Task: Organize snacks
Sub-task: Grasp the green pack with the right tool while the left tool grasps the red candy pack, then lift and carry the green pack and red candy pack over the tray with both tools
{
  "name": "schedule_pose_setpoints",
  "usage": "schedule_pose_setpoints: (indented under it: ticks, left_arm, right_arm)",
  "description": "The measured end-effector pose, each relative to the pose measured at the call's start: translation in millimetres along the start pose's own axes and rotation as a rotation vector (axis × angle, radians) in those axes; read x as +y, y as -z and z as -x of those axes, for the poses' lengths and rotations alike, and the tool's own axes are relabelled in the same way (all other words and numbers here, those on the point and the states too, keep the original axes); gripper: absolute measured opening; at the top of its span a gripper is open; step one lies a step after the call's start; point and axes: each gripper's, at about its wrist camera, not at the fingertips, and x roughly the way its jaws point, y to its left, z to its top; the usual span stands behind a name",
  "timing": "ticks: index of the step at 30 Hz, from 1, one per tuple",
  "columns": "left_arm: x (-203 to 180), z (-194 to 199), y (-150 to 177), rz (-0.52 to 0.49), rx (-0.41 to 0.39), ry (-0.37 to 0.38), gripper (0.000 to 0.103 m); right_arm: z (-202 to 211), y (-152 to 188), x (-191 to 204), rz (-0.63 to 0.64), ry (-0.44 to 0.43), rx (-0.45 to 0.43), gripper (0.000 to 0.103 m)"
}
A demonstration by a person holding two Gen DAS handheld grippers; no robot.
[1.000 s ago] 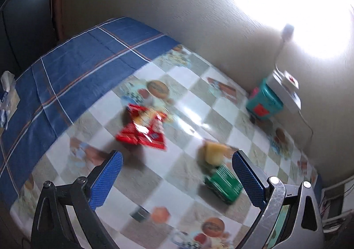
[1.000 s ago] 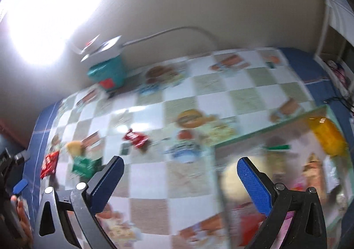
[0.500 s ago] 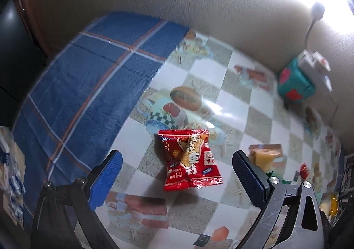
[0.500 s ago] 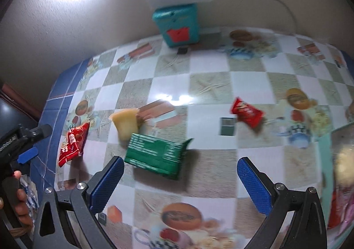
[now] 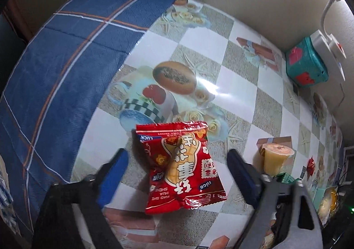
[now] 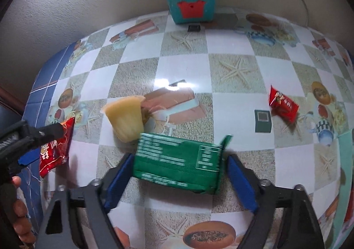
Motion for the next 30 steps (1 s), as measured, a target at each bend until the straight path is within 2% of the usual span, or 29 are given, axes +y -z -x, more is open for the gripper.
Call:
schedule_pose_setpoints:
  ticks: [3,6,12,17,20,25,30]
  left_arm:
    - [-1.7,-8.3,3.7,0.008,0.028,-0.002,0.067]
    - [-5.4,-6.7,8.3,-0.004,0.017,-0.019,0.063]
    - [-5.3,0.8,20.2,0.043,0.008,-0.020,0.059]
    - [-3.4,15.9,40.4,0.078,-0.014,0.031,0.058]
    - [-11.5,32.4,56.3,0.088,-0.053,0.052,0.057]
    - [-38.7,65.2,84.3,0.105,-0.113,0.130,0.057]
    - [-94.0,96.5,99.9,0.071,-0.166,0.183,0.057]
  right_arm:
    - [2.3,0.9,-2.1,-0.008,-0.007,0.004,0.077]
    - [3.6,2.5,-3.7,-0.017,-0.013,0.010,0.076]
    - [17.5,8.9,-15.5,-0.033,-0.029,0.005,0.076]
    - [40.1,15.9,-28.3,-0.042,-0.041,-0.023,0.076]
    - [55.5,20.5,-39.4,-0.061,-0.043,-0.040,0.076]
    - [87.4,21.5,-64.9,-0.109,-0.048,-0.085,0.076]
    - [123.5,24.3,-108.0,-0.194,-0.020,-0.136,0.076]
